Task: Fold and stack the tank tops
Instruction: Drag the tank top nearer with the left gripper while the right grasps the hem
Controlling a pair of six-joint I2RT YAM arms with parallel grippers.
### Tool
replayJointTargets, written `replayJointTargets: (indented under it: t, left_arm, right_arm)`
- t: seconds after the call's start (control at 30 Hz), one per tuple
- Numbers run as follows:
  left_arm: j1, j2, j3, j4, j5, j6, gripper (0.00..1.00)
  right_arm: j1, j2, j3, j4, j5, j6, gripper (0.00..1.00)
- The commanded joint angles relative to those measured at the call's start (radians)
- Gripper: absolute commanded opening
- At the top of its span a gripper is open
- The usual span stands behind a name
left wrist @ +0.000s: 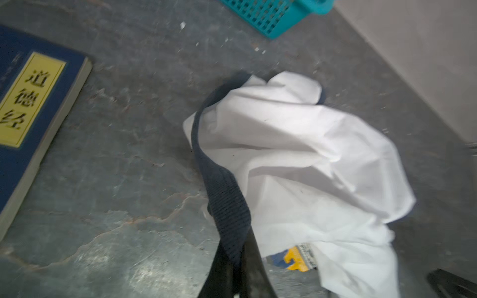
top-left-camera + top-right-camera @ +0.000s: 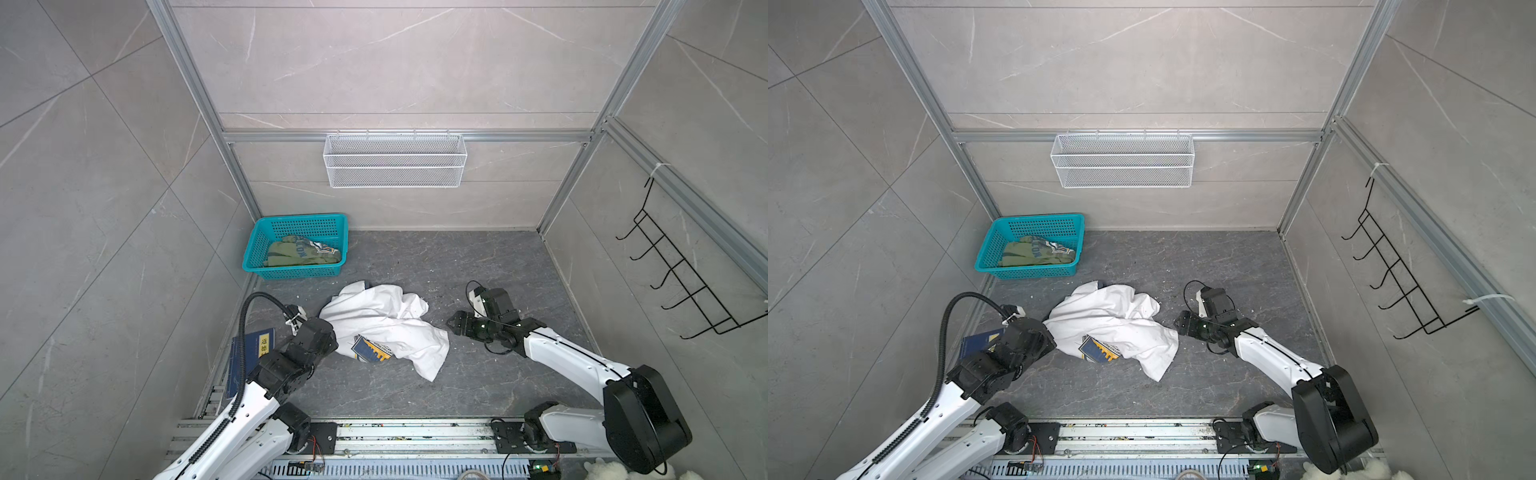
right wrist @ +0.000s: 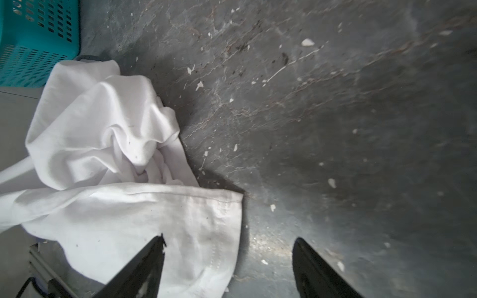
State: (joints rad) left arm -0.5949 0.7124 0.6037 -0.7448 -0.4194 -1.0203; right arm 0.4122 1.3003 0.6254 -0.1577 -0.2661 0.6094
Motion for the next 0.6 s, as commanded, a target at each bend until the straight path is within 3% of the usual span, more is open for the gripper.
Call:
replayJointTargets:
  t: [0.0, 0.17, 0.43, 0.57]
  left_arm:
    - [0.007, -0.017, -0.036, -0.071, -0.042, -0.050, 0.00]
    - [0.014, -0.034, -0.064, -0.071, -0.079, -0.043, 0.00]
    - [0.015, 0.004, -0.046, -0.083, -0.108, -0.017, 0.00]
    - [0.016, 0.032, -0.034, -0.079, -0.113, 0.007, 0.00]
  right_arm:
    - [0.055, 0.049, -0.029, 0.076, -0.028, 0.075, 0.78]
    - [0.086, 0.129, -0.038, 0.140, 0.026, 0.128, 0.76]
    - [0.086, 0.244, -0.004, 0.249, 0.018, 0.170, 0.70]
    - [0.093, 0.306, 0.008, 0.280, 0.000, 0.165, 0.59]
